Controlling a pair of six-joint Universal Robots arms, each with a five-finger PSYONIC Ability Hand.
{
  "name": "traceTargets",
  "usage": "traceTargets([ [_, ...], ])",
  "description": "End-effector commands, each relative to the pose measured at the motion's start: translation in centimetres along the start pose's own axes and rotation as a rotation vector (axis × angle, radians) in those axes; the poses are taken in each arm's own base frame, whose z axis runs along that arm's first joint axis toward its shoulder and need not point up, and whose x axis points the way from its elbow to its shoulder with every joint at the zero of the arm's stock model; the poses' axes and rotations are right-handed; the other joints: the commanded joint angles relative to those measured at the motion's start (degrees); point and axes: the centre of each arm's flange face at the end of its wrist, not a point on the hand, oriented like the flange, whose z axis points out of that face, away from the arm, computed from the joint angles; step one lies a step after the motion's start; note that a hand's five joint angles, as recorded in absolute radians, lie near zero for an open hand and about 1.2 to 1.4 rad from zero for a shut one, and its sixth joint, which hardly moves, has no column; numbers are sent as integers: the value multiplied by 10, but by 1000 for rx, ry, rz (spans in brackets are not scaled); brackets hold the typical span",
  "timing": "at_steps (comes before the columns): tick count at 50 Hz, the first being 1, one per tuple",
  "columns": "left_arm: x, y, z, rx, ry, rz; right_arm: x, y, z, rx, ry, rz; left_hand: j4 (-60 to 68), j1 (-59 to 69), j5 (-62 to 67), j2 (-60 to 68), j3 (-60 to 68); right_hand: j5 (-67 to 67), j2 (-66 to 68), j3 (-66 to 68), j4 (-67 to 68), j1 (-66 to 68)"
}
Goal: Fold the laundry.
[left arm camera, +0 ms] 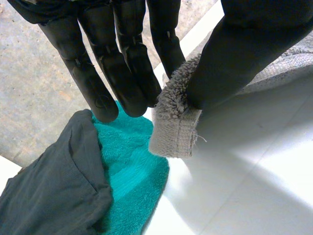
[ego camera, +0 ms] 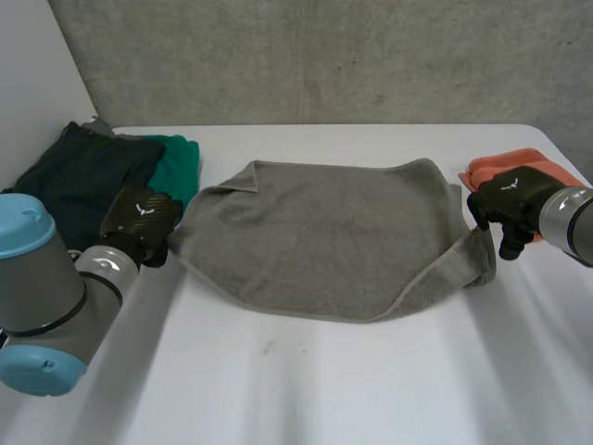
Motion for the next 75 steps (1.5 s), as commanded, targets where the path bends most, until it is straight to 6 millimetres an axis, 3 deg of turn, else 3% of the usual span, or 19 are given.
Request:
traceTargets([
  [1,0,0,0,1,-1,0,2,-7,-4,30,13,-7,112,156,134,117,118,8,7,8,8,7],
  [9,-1,-1,0,4,-4,0,2,-9,-10,32,17,-8,112,156,134,117,118,5,3,5,5,4],
  [15,-3,-1,0,1,-10,-1,-17,0,-7,-1,-46,-17,112,156,134,117,118,-68,-69,-68,-67,-69],
  [25,-6,2,1,-8,-17,-6,-45,27,9,-69,-116,-38,112,156,134,117,118,-32,-34,-33,-32,-34],
  [27,-5,2,0,-10,-15,-8,-48,32,13,-68,-113,-37,112,156,134,117,118,4,3,4,5,3],
  [31,-5,1,-1,-10,-14,-8,-49,37,22,-49,-76,-41,112,156,134,117,118,385,384,385,386,384],
  [35,-6,-1,-8,-31,1,-8,-45,38,23,-44,-32,-32,112,156,134,117,118,386,385,386,386,385],
  [39,-13,-13,-28,-51,4,-5,-31,24,3,-20,40,-43,112,156,134,117,118,386,385,386,386,385],
  [40,-19,-20,-38,-57,-3,1,-21,13,-13,8,80,-59,112,156,134,117,118,386,385,386,386,385],
  [43,-30,-29,-55,-68,-22,1,-7,4,-39,4,126,-70,112,156,134,117,118,386,385,386,386,385],
  [46,-51,-48,-79,-65,-68,6,12,-2,-69,-21,171,-100,112,156,134,117,118,386,385,386,386,385],
  [51,-80,-98,-119,68,-162,48,38,-31,-135,50,319,-167,112,156,134,117,118,386,385,386,386,385],
  [54,-89,-122,-135,156,-188,64,42,-42,-155,99,383,-188,112,156,134,117,118,386,385,386,386,385],
  [57,-87,-128,-138,188,-163,71,41,-37,-147,78,357,-181,112,156,134,117,118,386,385,386,386,385],
  [60,-83,-115,-121,130,-109,58,38,-29,-130,39,311,-174,112,156,134,117,118,386,385,386,386,385],
  [67,-58,-59,-54,-126,67,5,26,-8,-61,-73,147,-179,112,156,134,117,118,386,385,386,386,385],
  [68,-55,-46,-38,-175,90,-2,25,-6,-54,-83,132,-182,112,156,134,117,118,386,385,386,386,385],
  [72,-56,-32,2,-235,82,2,18,-1,-19,-107,94,-189,112,156,134,117,118,386,385,386,386,385],
  [75,-58,-45,29,-198,32,46,23,-11,5,-47,156,-212,112,156,134,117,118,386,385,386,386,385],
])
